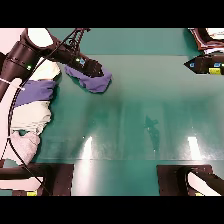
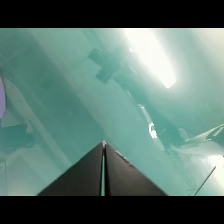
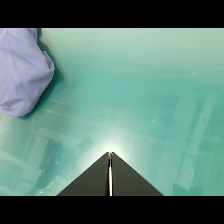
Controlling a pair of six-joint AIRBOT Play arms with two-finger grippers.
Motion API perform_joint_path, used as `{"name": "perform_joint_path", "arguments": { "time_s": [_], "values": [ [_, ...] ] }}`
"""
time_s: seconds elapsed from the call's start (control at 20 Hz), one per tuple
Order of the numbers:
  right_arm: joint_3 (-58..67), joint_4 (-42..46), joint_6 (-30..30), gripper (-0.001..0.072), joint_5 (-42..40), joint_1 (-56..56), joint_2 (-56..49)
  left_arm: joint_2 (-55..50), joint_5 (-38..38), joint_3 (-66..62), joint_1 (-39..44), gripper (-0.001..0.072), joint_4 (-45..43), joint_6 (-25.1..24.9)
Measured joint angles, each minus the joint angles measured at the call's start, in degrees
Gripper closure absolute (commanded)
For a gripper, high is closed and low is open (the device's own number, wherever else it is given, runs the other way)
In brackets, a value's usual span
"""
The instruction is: Fold the shirts.
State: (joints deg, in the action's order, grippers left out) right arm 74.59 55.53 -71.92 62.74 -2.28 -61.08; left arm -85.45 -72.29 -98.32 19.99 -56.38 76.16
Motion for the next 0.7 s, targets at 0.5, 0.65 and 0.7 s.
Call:
{"name": "perform_joint_path", "arguments": {
  "time_s": [0.5,0.65,0.7],
  "values": [
    [0.0,-0.02,0.0,0.0696,-0.81,0.0,0.0,-4.9,9.16,0.37,-4.11,0.0023,-18.23,11.61],
    [0.0,-0.04,0.0,0.0696,-0.85,0.0,0.0,-9.51,8.41,2.19,-8.85,0.0023,-18.49,16.24],
    [0.0,-0.04,0.0,0.0696,-0.85,0.0,0.0,-11.02,8.7,2.89,-10.1,0.0023,-17.31,17.18]
  ]
}}
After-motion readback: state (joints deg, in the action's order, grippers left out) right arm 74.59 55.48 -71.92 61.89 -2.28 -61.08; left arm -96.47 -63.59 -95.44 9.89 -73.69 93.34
